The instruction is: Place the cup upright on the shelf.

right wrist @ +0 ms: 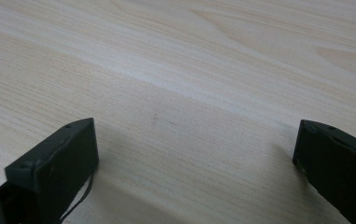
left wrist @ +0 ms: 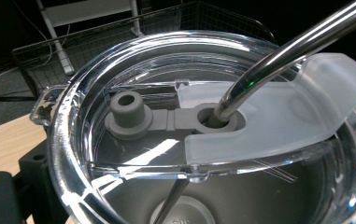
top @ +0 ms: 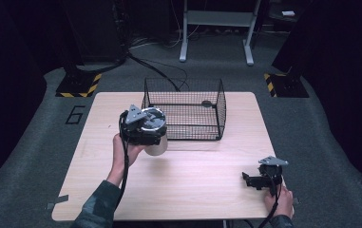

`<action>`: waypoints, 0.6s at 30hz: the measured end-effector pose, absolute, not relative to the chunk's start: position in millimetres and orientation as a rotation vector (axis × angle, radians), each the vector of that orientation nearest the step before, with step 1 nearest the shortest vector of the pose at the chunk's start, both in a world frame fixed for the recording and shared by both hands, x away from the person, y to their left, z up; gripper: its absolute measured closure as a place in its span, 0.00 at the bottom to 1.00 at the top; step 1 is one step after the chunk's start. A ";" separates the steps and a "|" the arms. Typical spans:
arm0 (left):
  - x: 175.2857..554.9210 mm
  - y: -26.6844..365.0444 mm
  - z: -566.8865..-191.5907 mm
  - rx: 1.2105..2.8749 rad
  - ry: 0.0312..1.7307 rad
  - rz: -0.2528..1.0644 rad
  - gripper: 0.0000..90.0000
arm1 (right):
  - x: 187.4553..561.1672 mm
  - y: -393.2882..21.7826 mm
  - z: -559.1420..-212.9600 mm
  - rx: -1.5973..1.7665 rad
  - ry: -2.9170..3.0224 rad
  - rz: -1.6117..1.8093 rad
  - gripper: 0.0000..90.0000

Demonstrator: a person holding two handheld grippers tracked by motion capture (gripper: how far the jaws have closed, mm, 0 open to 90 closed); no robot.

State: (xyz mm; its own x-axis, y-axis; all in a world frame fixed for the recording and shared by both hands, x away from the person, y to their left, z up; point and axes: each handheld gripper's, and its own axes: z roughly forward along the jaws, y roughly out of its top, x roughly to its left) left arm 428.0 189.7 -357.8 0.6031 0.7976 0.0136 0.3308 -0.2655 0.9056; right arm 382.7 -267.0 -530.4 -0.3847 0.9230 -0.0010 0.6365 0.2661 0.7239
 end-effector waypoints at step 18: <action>438.2 180.8 -336.9 1.850 0.861 0.554 0.05 | 382.8 -266.8 -530.4 1.414 2.114 0.906 0.00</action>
State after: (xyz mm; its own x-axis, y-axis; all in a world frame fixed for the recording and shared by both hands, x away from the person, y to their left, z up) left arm 438.2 180.8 -336.9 0.6443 0.7648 -0.0005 0.3161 -0.2658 0.9107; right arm 382.8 -266.8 -530.4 -0.3820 0.9242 0.0000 0.6371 0.2634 0.7244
